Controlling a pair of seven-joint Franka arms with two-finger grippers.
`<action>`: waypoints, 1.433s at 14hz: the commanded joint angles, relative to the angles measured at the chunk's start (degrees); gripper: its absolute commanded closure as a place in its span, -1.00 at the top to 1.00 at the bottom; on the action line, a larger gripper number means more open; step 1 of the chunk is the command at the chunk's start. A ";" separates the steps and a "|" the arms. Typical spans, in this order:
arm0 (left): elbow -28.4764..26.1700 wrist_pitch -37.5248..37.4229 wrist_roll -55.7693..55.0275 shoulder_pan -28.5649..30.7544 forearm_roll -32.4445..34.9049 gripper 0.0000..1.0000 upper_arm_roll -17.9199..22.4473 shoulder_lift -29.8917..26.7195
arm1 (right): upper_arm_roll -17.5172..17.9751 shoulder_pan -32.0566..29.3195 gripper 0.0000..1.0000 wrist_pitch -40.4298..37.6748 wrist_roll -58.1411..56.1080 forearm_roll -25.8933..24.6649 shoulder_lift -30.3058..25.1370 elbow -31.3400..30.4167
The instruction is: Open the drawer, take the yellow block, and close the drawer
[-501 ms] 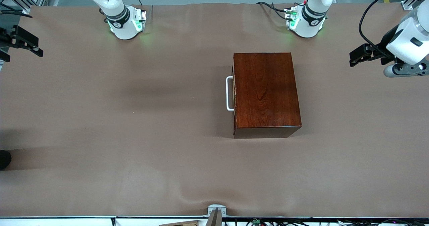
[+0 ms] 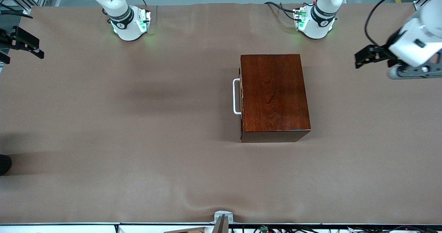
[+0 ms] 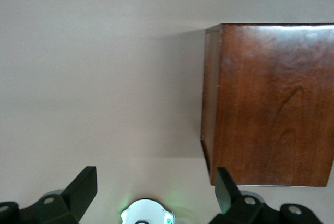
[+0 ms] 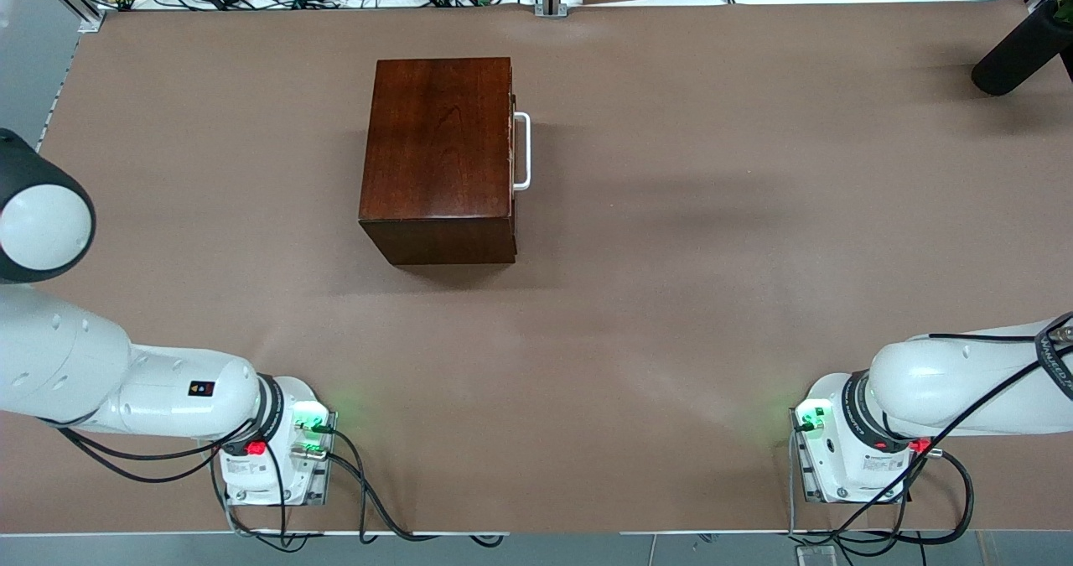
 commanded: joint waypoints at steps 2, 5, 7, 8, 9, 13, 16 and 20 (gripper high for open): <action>6.57 4.48 -13.42 -11.63 0.73 1.00 -0.97 8.64 | 0.18 -0.42 1.00 0.04 -0.50 0.09 -0.93 -0.33; 10.72 11.05 -21.80 -20.08 0.99 1.00 -0.18 16.29 | 0.18 -0.42 1.00 0.04 -0.50 0.17 -1.01 -0.33; 11.07 16.68 -24.35 -23.43 1.26 1.00 -0.27 20.24 | 0.10 -0.42 1.00 0.12 -0.50 0.17 -0.93 -0.33; 11.86 18.62 -25.58 -24.92 1.34 1.00 -0.18 22.27 | 0.18 -0.42 1.00 0.12 -0.50 0.17 -0.93 -0.33; 12.91 19.95 -27.60 -26.68 1.35 1.00 0.26 24.64 | 0.18 -0.42 1.00 0.12 -0.50 0.09 -0.93 -0.33; 16.35 23.03 -33.41 -41.32 1.35 1.00 11.72 32.64 | 0.18 -0.42 1.00 0.12 -0.50 0.17 -0.93 -0.24; 16.35 24.26 -33.68 -49.45 1.26 1.00 19.15 36.34 | 0.18 -0.25 1.00 0.12 -0.50 0.17 -0.93 -0.33; 16.00 25.41 -35.70 -51.56 1.26 1.00 19.24 40.12 | 0.10 -0.42 1.00 0.12 -0.50 0.17 -0.93 -0.24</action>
